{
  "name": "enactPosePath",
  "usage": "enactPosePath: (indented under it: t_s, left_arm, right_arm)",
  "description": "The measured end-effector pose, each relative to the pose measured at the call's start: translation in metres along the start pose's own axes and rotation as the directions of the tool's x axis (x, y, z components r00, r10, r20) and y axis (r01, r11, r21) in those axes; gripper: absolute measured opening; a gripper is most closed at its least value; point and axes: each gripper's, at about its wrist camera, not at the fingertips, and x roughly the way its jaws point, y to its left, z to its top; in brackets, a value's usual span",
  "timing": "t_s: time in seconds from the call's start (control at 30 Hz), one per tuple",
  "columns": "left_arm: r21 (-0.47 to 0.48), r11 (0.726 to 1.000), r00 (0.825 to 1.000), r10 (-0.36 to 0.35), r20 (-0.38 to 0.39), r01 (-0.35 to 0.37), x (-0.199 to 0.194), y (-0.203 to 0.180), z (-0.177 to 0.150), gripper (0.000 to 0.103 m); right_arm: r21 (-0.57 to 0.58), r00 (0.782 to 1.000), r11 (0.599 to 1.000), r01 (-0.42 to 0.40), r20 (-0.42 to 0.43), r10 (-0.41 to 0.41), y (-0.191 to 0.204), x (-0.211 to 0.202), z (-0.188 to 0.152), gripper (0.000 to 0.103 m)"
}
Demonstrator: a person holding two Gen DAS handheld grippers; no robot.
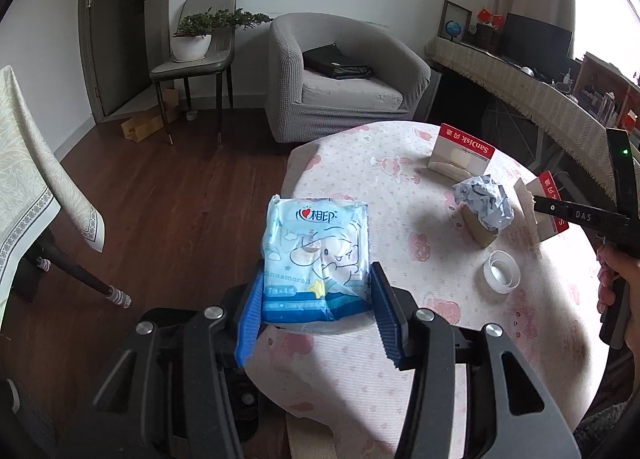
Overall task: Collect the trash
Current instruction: 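Lift the tissue pack and SanDisk box and carry both toward the green bin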
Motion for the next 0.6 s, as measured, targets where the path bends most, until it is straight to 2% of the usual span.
enactPosePath:
  t_s: [0.23, 0.47, 0.6]
  left_arm:
    - [-0.044, 0.999, 1.0, 0.019, -0.004, -0.019, -0.006, 0.027, -0.004, 0.053]
    - [-0.073, 0.996, 0.998, 0.059, -0.033, -0.061, -0.007, 0.055, -0.015, 0.053]
    - [-0.096, 0.991, 0.995, 0.084, -0.053, -0.089, -0.008, 0.076, -0.022, 0.053]
  right_arm:
    - [-0.053, 0.999, 0.998, -0.029, 0.039, 0.031, 0.039, -0.016, 0.012, 0.002]
    - [-0.064, 0.994, 0.997, -0.053, 0.092, 0.059, 0.063, -0.033, 0.025, 0.001]
    - [-0.082, 0.988, 0.996, -0.03, 0.148, 0.042, 0.074, -0.05, 0.033, 0.001]
